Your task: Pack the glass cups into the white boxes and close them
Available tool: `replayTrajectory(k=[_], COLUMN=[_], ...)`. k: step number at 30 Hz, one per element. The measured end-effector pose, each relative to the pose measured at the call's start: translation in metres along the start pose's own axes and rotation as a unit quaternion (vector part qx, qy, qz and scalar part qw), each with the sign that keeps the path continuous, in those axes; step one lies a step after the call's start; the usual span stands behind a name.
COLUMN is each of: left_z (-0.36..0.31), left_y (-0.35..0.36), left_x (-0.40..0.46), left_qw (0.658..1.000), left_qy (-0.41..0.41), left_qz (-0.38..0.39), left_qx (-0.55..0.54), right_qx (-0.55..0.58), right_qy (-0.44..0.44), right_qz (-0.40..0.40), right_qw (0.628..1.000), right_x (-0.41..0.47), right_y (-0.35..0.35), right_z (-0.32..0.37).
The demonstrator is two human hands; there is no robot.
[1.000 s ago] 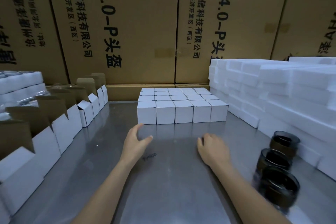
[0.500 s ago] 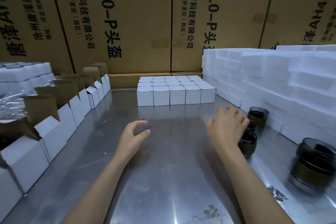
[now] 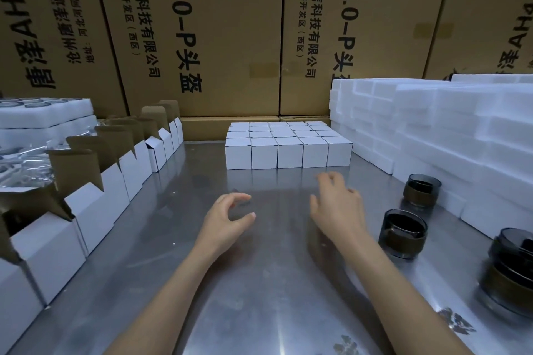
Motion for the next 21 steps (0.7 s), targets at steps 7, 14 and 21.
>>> replayTrajectory(k=[7, 14, 21], left_z=[-0.011, -0.008, -0.014], left_y=[0.042, 0.037, 0.026], left_x=[-0.012, -0.009, -0.005], left_qw=[0.989, 0.990, 0.996], left_qy=[0.028, 0.013, 0.057], left_qz=[0.147, 0.126, 0.066], left_qx=[0.012, -0.055, -0.015], right_qx=[0.244, 0.445, 0.479], right_qy=[-0.173, -0.080, -0.036], right_qz=[0.033, 0.070, 0.101], right_qw=[0.954, 0.889, 0.871], right_x=[-0.025, -0.019, -0.015], right_y=[0.011, 0.036, 0.057], right_z=[0.071, 0.061, 0.048])
Point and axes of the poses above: each hand's wrist, its own x-axis towards the middle knuckle, its own y-axis out of the palm, z = x × y, the point moved 10 cm from there along x, towards the middle knuckle, and after that the axes turned 1 degree about -y, right-handed, at the moved point
